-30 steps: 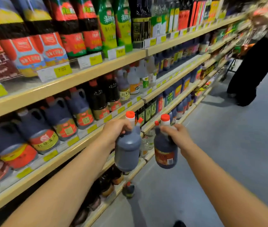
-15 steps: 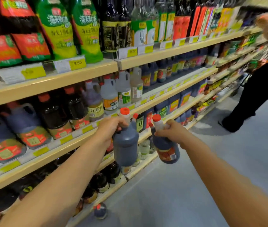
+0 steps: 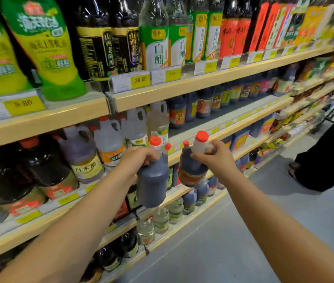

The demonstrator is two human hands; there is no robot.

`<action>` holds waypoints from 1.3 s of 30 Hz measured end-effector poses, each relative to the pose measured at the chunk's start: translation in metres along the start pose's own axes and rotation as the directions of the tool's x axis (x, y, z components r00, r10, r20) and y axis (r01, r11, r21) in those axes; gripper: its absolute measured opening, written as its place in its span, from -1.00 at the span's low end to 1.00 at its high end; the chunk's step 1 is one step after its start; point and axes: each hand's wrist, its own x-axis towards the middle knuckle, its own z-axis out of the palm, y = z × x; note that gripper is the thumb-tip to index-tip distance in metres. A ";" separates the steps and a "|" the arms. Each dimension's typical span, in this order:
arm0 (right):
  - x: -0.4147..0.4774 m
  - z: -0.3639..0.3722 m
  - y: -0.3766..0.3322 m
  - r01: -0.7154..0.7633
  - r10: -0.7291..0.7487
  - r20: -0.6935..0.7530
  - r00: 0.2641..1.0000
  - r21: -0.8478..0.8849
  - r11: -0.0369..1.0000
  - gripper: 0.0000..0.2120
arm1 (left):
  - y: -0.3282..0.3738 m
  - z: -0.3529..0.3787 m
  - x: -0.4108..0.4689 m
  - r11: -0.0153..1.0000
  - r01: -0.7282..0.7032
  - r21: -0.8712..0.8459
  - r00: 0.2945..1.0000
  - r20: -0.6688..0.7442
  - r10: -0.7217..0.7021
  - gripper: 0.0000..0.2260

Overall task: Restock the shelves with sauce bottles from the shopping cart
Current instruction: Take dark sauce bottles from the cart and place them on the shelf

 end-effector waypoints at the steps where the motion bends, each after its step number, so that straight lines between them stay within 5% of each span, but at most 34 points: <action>1: 0.011 -0.005 -0.001 0.022 -0.022 -0.011 1.000 0.004 1.000 -0.60 | 0.005 0.006 0.007 1.000 0.003 0.001 1.000 -0.006 -0.003 -0.76; 7: 0.067 -0.039 0.004 0.178 -0.179 0.013 0.984 0.082 0.981 -0.60 | 0.024 0.048 0.034 0.999 0.041 0.028 0.995 -0.095 -0.038 -0.71; 11: 0.093 -0.061 0.011 0.296 -0.301 0.033 0.953 0.107 0.949 -0.66 | 0.024 0.076 0.027 0.999 -0.003 -0.049 0.988 -0.155 -0.004 -0.85; 16: 0.116 -0.076 0.019 0.372 -0.385 0.054 0.921 0.160 0.914 -0.65 | 0.021 0.103 0.017 0.986 0.006 -0.169 0.952 -0.301 -0.057 -0.78; 27: 0.175 -0.043 0.018 0.583 -0.610 0.103 0.786 0.203 0.787 -0.70 | 0.019 0.109 0.028 0.989 -0.038 -0.143 0.914 -0.405 -0.024 -0.85; 39: 0.237 0.012 0.036 0.405 -0.467 0.338 0.817 0.241 0.882 -0.66 | -0.009 0.104 0.066 0.986 -0.032 -0.167 0.877 -0.478 -0.052 -0.87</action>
